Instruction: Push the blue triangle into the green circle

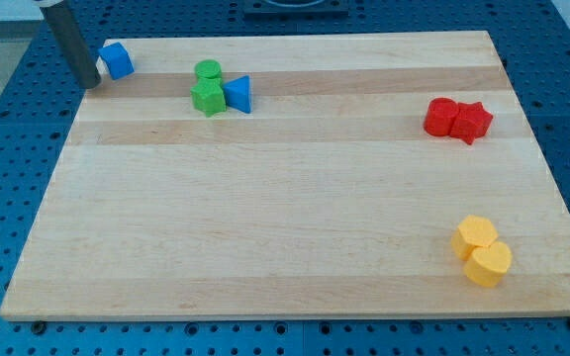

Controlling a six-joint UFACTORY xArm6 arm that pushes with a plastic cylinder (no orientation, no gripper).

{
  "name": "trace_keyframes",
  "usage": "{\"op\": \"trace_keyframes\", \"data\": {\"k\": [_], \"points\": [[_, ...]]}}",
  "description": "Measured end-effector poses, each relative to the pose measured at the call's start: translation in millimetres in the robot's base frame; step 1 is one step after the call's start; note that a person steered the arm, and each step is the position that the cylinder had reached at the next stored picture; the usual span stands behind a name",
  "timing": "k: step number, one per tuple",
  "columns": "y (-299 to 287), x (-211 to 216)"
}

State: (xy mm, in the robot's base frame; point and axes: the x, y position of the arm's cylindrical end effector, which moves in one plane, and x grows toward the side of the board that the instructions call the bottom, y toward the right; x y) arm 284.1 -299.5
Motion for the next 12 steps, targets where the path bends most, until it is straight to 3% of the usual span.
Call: {"op": "trace_keyframes", "data": {"k": [3,5,6,7,12], "points": [[20.1,-32.5],[50.3,77.7],[127.0,101.9],[181.2,102.3],[260.3,24.3]]}}
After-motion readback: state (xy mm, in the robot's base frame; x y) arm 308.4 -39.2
